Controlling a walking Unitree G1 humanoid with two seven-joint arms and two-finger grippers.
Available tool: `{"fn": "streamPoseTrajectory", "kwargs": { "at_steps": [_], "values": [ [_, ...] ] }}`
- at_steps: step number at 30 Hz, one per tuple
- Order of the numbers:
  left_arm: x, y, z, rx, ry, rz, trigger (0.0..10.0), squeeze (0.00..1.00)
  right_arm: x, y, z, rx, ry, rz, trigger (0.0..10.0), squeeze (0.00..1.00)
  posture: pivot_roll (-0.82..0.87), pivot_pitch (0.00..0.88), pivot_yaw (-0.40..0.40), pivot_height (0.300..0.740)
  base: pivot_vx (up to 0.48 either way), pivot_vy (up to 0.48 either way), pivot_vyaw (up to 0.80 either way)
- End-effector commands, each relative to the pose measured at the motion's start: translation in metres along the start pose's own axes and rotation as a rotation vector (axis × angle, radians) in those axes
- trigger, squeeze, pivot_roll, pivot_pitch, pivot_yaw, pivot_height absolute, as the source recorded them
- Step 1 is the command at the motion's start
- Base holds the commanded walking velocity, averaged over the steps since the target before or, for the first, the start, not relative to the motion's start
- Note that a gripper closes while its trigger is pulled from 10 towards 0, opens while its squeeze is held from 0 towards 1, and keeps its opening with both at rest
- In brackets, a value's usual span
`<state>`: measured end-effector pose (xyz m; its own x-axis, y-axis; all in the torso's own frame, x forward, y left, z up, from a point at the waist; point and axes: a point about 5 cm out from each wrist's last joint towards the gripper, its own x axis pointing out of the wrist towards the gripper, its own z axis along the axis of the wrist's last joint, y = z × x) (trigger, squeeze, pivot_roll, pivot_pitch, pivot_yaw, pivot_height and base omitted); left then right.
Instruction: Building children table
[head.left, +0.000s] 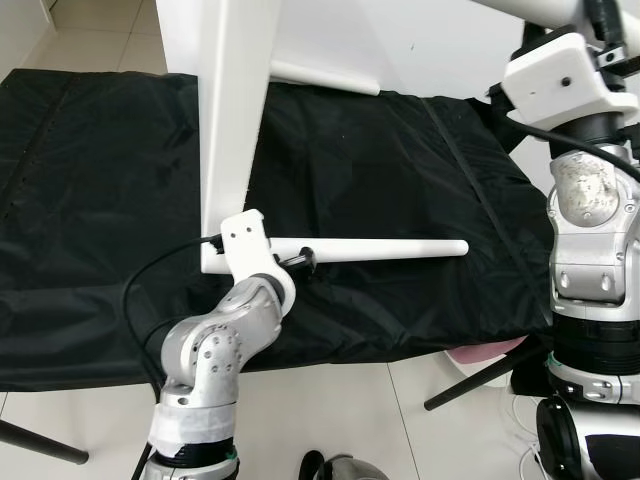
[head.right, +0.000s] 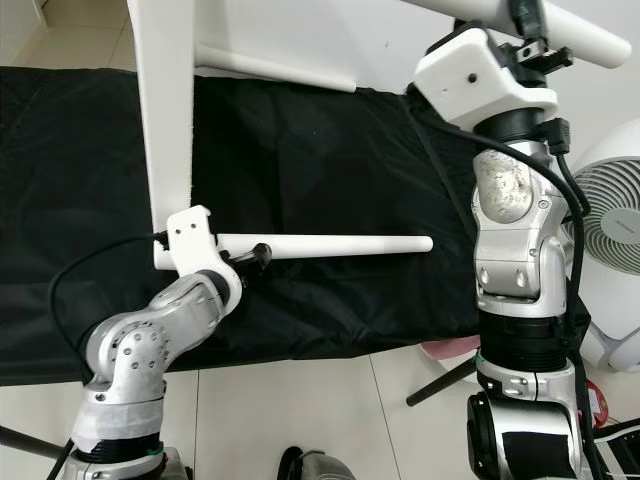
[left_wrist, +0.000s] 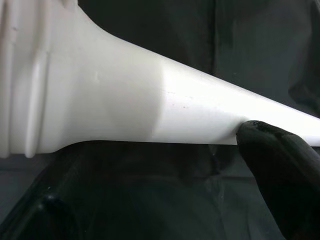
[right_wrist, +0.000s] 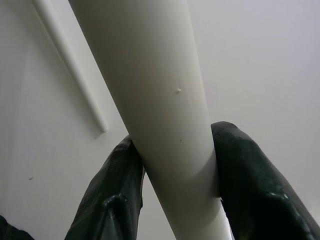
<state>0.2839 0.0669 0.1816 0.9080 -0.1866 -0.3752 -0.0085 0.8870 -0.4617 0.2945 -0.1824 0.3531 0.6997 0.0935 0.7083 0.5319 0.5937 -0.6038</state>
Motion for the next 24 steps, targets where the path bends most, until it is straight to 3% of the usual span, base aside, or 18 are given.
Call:
{"fn": "streamPoseTrajectory", "kwargs": {
  "at_steps": [1, 8, 13, 21, 24],
  "values": [
    [0.002, -0.008, 0.000, -0.039, -0.004, 0.000, 10.0, 0.00, 0.001, -0.034, 0.002, 0.118, 0.007, -0.219, 0.0, 0.00, -0.02, 0.121, -0.072, 0.740, 0.000, 0.000, 0.00],
    [0.011, -0.020, 0.008, -0.041, -0.010, -0.004, 10.0, 0.00, -0.004, -0.039, -0.001, 0.131, 0.054, -0.257, 0.0, 0.00, -0.02, 0.133, -0.056, 0.740, 0.000, 0.000, 0.00],
    [0.015, -0.027, 0.012, -0.101, -0.022, 0.005, 10.0, 0.00, -0.004, -0.039, -0.002, 0.134, 0.068, -0.267, 0.0, 0.00, -0.03, 0.134, -0.056, 0.740, 0.000, 0.000, 0.00],
    [0.014, -0.046, 0.022, -0.269, -0.072, -0.043, 10.0, 0.00, 0.000, -0.040, -0.001, 0.149, 0.057, -0.261, 0.0, 0.00, -0.03, 0.147, -0.068, 0.740, 0.000, 0.000, 0.00],
    [0.011, -0.065, 0.029, -0.364, -0.099, -0.132, 10.0, 0.00, 0.008, -0.035, 0.009, 0.184, 0.015, -0.222, 0.0, 0.00, -0.04, 0.156, -0.076, 0.740, 0.000, 0.000, 0.00]
  ]
}}
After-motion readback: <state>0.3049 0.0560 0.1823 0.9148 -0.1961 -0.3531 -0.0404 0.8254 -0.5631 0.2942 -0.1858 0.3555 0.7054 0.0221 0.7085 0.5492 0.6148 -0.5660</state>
